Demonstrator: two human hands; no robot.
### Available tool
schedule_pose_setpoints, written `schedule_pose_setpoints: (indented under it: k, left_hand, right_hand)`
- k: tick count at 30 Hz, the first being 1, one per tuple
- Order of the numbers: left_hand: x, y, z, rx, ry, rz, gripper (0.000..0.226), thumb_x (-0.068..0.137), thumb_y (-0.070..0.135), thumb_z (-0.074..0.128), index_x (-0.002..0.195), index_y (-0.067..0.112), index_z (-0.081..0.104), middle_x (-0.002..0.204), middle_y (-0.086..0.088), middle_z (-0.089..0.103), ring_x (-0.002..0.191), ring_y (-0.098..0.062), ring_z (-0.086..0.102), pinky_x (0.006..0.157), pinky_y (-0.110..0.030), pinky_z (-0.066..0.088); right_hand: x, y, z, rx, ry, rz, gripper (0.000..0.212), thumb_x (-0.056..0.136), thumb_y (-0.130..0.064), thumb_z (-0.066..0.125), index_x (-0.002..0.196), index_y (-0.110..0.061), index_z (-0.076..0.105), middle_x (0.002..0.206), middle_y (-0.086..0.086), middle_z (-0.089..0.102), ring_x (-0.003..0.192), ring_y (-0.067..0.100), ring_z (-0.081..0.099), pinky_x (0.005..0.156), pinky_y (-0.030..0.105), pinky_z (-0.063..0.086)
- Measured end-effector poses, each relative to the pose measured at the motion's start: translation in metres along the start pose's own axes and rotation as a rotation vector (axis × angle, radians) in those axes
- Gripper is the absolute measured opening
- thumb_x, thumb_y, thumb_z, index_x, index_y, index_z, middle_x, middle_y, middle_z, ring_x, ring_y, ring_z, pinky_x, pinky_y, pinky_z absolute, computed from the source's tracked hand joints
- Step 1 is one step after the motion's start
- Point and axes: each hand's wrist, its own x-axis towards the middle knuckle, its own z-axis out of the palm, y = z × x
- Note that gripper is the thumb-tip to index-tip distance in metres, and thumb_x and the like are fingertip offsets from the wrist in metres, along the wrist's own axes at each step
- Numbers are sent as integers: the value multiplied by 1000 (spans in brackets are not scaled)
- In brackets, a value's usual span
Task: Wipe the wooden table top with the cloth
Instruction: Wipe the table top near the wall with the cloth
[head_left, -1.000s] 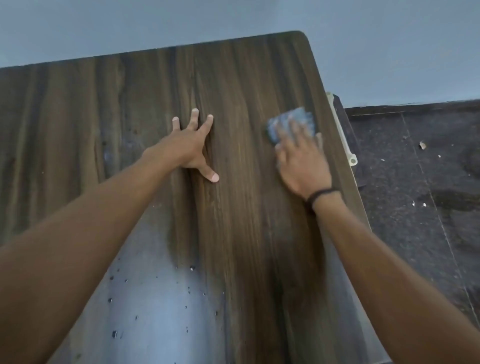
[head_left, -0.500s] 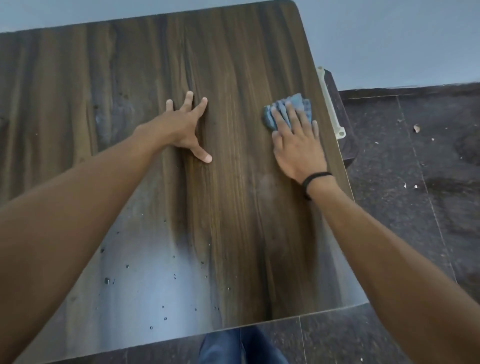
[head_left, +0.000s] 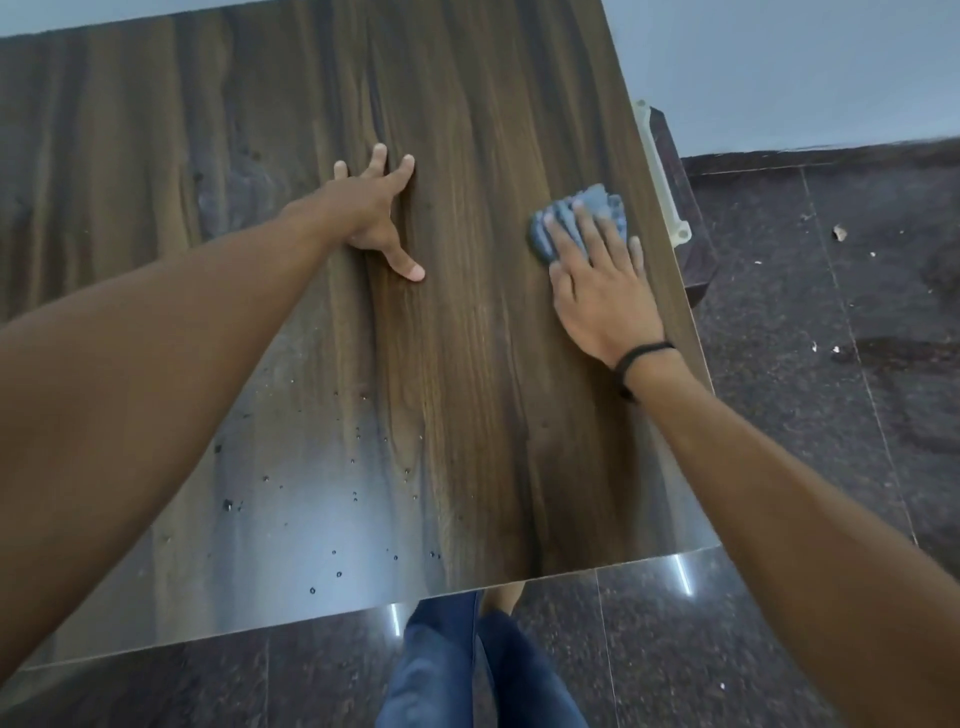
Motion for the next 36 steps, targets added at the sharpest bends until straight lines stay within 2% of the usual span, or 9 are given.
schedule_pose_setpoints:
  k: [5, 9, 12, 16, 19, 23, 30, 34, 36]
  left_hand:
    - [6, -3, 4, 21, 35, 25, 161, 21, 74, 76, 149, 44, -16, 159, 10, -25, 146, -42, -13, 111, -65, 15]
    - [8, -3, 2, 30, 9, 14, 162, 19, 75, 76, 148, 46, -18, 159, 10, -27, 145, -43, -12, 112, -66, 15]
    - [11, -5, 4, 47, 48, 30, 161, 20, 77, 76, 149, 46, -16, 160, 10, -24, 146, -44, -9, 111, -66, 16]
    - [11, -6, 2, 54, 38, 30, 162, 18, 78, 74, 149, 45, -15, 160, 8, -22, 145, -45, -8, 111, -65, 14]
    - [9, -6, 6, 26, 71, 47, 162, 17, 78, 72, 152, 41, -10, 162, 6, -18, 146, -45, -6, 111, -64, 17]
    - [-15, -5, 23, 7, 131, 121, 153, 25, 84, 68, 154, 37, 1, 164, -1, -10, 145, -48, -1, 112, -66, 17]
    - [-53, 8, 69, 79, 26, 118, 158, 32, 76, 78, 149, 40, -21, 159, 4, -28, 143, -49, -16, 109, -67, 18]
    - [-56, 13, 65, 74, 26, 114, 154, 38, 70, 83, 149, 41, -20, 159, 5, -27, 144, -47, -15, 110, -69, 19]
    - [-57, 11, 65, 70, 27, 98, 152, 41, 69, 83, 149, 42, -20, 159, 6, -28, 144, -46, -16, 110, -69, 19]
  right_hand:
    - [-15, 5, 4, -93, -71, -325, 55, 106, -36, 26, 160, -33, 16, 168, -2, 12, 154, 22, 9, 123, 53, 9]
    - [-1, -1, -2, -29, -17, -3, 55, 106, -34, 27, 160, -30, 14, 168, 5, 9, 154, 27, 6, 123, 55, 10]
    - [-24, 5, 4, -83, -107, -354, 54, 107, -37, 25, 160, -34, 13, 168, -1, 10, 155, 22, 6, 124, 51, 7]
    - [-14, -6, -1, -13, -46, -16, 55, 107, -35, 26, 160, -32, 12, 169, 1, 6, 155, 24, 1, 124, 55, 4]
    - [-36, -15, 9, -88, -96, -270, 55, 107, -37, 26, 160, -34, 13, 168, -1, 8, 155, 22, 4, 123, 52, 5]
    - [-23, -16, 1, 4, -28, 73, 55, 107, -36, 27, 161, -32, 12, 169, 1, 4, 155, 25, 1, 124, 52, 3]
    - [-73, -30, 10, 19, 10, 163, 55, 107, -36, 28, 160, -32, 15, 168, 1, 7, 155, 25, 4, 124, 53, 4]
    - [-99, -35, 21, -60, -58, -149, 55, 106, -37, 26, 160, -36, 13, 168, -5, 8, 155, 20, 5, 124, 52, 6]
    - [-90, -29, 13, -6, -5, 71, 55, 106, -35, 28, 160, -35, 15, 168, -3, 9, 155, 21, 5, 123, 54, 7]
